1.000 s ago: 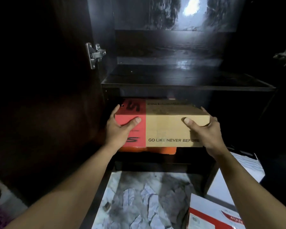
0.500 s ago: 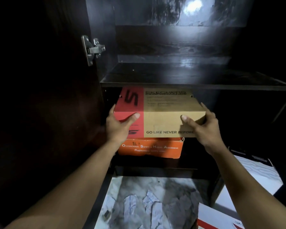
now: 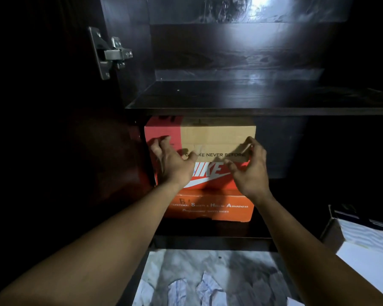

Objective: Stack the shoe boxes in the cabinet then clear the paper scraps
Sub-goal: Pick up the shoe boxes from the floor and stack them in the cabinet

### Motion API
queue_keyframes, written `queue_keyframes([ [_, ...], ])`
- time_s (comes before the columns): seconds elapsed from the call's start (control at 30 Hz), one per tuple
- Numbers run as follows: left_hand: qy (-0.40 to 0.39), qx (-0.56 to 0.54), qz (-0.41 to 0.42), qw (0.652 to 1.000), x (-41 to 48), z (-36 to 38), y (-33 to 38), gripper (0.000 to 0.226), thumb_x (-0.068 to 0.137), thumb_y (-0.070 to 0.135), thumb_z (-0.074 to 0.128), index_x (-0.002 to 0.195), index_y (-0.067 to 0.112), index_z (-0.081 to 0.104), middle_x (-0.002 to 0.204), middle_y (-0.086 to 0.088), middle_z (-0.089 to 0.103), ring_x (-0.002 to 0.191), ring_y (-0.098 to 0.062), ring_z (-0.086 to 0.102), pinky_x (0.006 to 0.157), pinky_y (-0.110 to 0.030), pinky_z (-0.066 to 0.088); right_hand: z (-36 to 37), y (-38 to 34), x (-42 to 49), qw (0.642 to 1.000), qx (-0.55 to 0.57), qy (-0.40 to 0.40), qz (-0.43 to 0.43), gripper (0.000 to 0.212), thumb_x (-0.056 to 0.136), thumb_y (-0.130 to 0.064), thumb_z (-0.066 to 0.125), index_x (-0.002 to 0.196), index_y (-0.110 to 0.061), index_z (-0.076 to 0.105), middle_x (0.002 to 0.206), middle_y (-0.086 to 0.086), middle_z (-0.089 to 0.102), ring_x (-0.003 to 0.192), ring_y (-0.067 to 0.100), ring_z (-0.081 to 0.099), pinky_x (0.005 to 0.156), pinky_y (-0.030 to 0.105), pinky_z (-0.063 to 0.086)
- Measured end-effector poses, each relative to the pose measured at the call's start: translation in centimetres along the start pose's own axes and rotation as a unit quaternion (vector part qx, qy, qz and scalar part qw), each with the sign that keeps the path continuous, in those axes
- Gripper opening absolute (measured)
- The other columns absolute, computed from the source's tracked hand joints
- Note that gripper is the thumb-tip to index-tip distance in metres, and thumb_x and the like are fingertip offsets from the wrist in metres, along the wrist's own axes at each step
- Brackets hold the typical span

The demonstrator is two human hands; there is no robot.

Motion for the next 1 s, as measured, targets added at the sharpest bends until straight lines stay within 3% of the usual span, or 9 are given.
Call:
queue_keyframes([
  [0.07, 0.019, 0.037, 0.004, 0.999, 0.8, -0.5, -0.2, 0.063, 0.084, 0.024, 0.078, 0.138, 0.016, 0.045, 0.151, -0.003, 0.024, 0.113, -0.02, 0.057, 0.083, -0.01, 0.045, 0.4, 0.5, 0.3, 1.0, 0.012, -0.003, 0.008, 0.086, 0.081, -0.027, 0.081, 0.148, -0.034, 0.027, 0.152, -0.006, 0.03, 0.14, 0.021, 0.04, 0.109, 0.05, 0.046],
  [0.13, 0.029, 0.06, 0.004, 0.998, 1.1, -1.0, -0.4, 0.058, 0.084, 0.026, 0.078, 0.132, 0.02, 0.047, 0.147, 0.001, 0.029, 0.109, -0.023, 0.061, 0.08, -0.024, 0.045, 0.4, 0.6, 0.3, 1.0, 0.016, -0.01, 0.02, 0.089, 0.08, -0.027, 0.082, 0.148, -0.039, 0.025, 0.153, -0.007, 0.029, 0.141, 0.021, 0.039, 0.108, 0.053, 0.047],
  [0.23, 0.008, 0.068, -0.001, 0.998, 0.9, -0.9, -0.7, 0.064, 0.083, 0.026, 0.078, 0.137, 0.022, 0.045, 0.15, 0.001, 0.026, 0.113, -0.022, 0.059, 0.082, -0.024, 0.042, -0.2, 0.4, 0.1, 0.999, 0.014, -0.041, 0.034, 0.093, 0.081, -0.021, 0.082, 0.152, -0.037, 0.023, 0.155, -0.005, 0.029, 0.142, 0.02, 0.038, 0.107, 0.05, 0.048],
  [0.3, -0.015, 0.055, -0.011, 0.998, 0.4, -0.7, -0.5, 0.072, 0.083, 0.026, 0.079, 0.144, 0.02, 0.042, 0.155, -0.001, 0.022, 0.123, -0.024, 0.054, 0.094, -0.026, 0.046, -1.1, -0.2, -0.1, 0.996, 0.01, -0.073, 0.044, 0.092, 0.084, -0.015, 0.079, 0.155, -0.033, 0.023, 0.156, -0.002, 0.03, 0.14, 0.02, 0.04, 0.107, 0.038, 0.046],
  [0.37, -0.031, 0.047, -0.022, 0.998, -0.2, -0.8, 0.2, 0.079, 0.083, 0.026, 0.08, 0.149, 0.017, 0.037, 0.157, -0.004, 0.021, 0.133, -0.026, 0.048, 0.108, -0.029, 0.041, -2.6, -1.2, -0.4, 0.994, -0.023, -0.095, 0.042, 0.09, 0.086, -0.015, 0.077, 0.157, -0.027, 0.023, 0.156, 0.002, 0.031, 0.14, 0.02, 0.039, 0.104, 0.027, 0.039],
  [0.43, -0.05, 0.044, -0.03, 0.997, -1.3, -1.2, 1.4, 0.083, 0.085, 0.025, 0.079, 0.152, 0.015, 0.032, 0.157, -0.007, 0.022, 0.136, -0.026, 0.044, 0.109, -0.029, 0.037, -4.9, -2.6, -0.9, 0.992, -0.06, -0.1, 0.042, 0.09, 0.086, -0.018, 0.077, 0.158, -0.02, 0.022, 0.157, 0.006, 0.03, 0.143, 0.022, 0.034, 0.109, 0.023, 0.03],
  [0.53, -0.094, 0.06, -0.01, 0.994, -3.6, -1.8, 4.0, 0.086, 0.085, 0.028, 0.078, 0.154, 0.015, 0.028, 0.152, -0.009, 0.029, 0.135, -0.025, 0.044, 0.108, -0.031, 0.038, -9.5, -4.5, -1.9, 0.99, -0.087, -0.087, 0.062, 0.095, 0.084, -0.025, 0.08, 0.158, -0.016, 0.022, 0.157, 0.011, 0.028, 0.144, 0.024, 0.036, 0.12, 0.033, 0.031],
  [0.8, -0.266, 0.099, 0.053, 0.958, -12.6, -3.1, 14.0, 0.113, 0.085, 0.04, 0.077, 0.161, 0.021, -0.005, 0.164, -0.011, 0.015, 0.15, -0.028, 0.025, 0.12, -0.035, 0.027, -26.2, -12.6, -6.4, 0.982, -0.16, -0.066, 0.073, 0.095, 0.083, -0.036, 0.079, 0.157, -0.019, 0.024, 0.157, 0.012, 0.023, 0.14, 0.03, 0.04, 0.116, 0.043, 0.039],
  [1.0, -0.32, 0.104, 0.124, 0.933, -19.0, -4.9, 25.0, 0.114, 0.087, 0.042, 0.074, 0.16, 0.028, -0.013, 0.169, -0.004, 0.009, 0.154, -0.025, 0.018, 0.12, -0.036, 0.02, -37.7, -20.0, -10.1, 0.972, -0.227, -0.017, 0.061, 0.088, 0.087, -0.04, 0.075, 0.156, -0.018, 0.027, 0.153, 0.014, 0.03, 0.139, 0.03, 0.041, 0.112, 0.028, 0.033],
])
Point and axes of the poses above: each hand's wrist, its own x-axis towards the middle knuckle, its own z-axis out of the palm, y = z × x, the point moved 7 cm from there along x, towards the middle knuckle
